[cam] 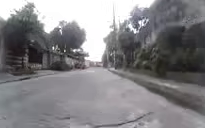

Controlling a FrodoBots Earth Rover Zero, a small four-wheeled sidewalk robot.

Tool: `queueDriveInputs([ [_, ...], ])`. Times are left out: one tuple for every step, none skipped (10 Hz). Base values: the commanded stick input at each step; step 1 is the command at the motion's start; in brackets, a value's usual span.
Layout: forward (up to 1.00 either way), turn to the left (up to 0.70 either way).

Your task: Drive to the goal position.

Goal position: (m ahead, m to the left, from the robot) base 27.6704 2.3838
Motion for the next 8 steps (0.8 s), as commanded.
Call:
queueDriveInputs([
  [1.00,0.01],
  [1.00,0.01],
  [1.00,0.01],
  [1.00,0.01],
  [1.00,0.01],
  [1.00,0.01],
  [1.00,0.01],
  [1.00,0.01],
])
